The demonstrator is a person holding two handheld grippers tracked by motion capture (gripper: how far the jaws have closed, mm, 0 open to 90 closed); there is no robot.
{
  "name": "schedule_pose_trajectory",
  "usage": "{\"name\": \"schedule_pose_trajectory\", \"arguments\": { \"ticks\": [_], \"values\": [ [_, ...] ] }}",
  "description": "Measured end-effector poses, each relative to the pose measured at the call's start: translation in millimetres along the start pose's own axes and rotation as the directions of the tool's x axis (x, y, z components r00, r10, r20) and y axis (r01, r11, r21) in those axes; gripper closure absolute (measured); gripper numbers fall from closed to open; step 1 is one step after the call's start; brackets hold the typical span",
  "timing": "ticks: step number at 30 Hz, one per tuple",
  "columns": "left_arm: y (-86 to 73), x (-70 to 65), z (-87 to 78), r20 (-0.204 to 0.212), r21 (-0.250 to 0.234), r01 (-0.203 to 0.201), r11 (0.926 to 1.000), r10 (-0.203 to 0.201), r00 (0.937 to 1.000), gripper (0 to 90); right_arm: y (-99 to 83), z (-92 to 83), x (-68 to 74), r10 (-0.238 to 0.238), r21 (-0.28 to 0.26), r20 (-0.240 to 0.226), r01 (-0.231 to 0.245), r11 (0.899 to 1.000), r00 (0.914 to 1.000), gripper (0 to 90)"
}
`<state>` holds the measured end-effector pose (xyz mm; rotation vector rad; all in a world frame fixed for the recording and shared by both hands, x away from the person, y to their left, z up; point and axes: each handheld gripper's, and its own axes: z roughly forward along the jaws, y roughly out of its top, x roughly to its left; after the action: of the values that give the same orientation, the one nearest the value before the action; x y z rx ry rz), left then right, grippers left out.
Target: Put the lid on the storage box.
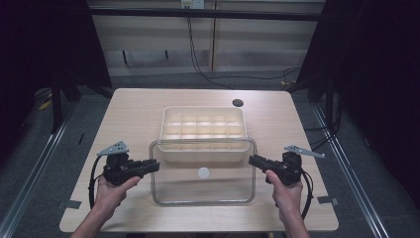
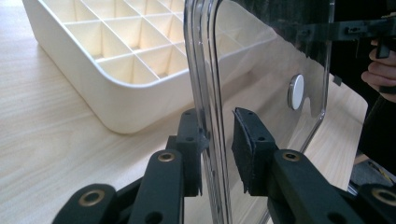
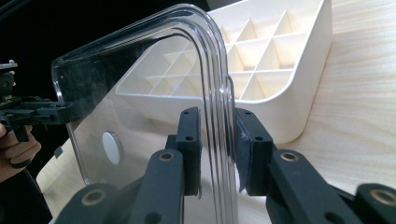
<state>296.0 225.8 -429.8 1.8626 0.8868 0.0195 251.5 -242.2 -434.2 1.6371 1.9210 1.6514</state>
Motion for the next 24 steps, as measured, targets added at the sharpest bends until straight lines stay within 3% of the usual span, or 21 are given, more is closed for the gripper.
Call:
{"name": "schedule_pose_trajectory", "arguments": {
  "ticks": [6, 15, 24],
  "values": [
    [7.3, -0.6, -2.0, 0.004, -0.017, -0.003, 0.9999, 0.003, 1.0000, 73.2, 5.1, -0.2, -1.1, 0.006, -0.006, -0.010, -0.007, 1.000, 0.9999, 73.5],
    [23.7, -2.7, -4.5, -0.004, -0.026, -0.039, 0.9989, 0.039, 0.9992, 72.8, 18.2, -1.9, -0.2, -0.003, -0.023, -0.014, 0.003, 1.000, 0.9999, 73.5],
    [34.3, -0.7, -5.5, -0.018, -0.041, -0.030, 0.9987, 0.029, 0.9994, 72.9, 33.9, -0.1, 2.5, -0.010, -0.049, -0.026, 0.009, 0.999, 0.9996, 73.6]
  ]
}}
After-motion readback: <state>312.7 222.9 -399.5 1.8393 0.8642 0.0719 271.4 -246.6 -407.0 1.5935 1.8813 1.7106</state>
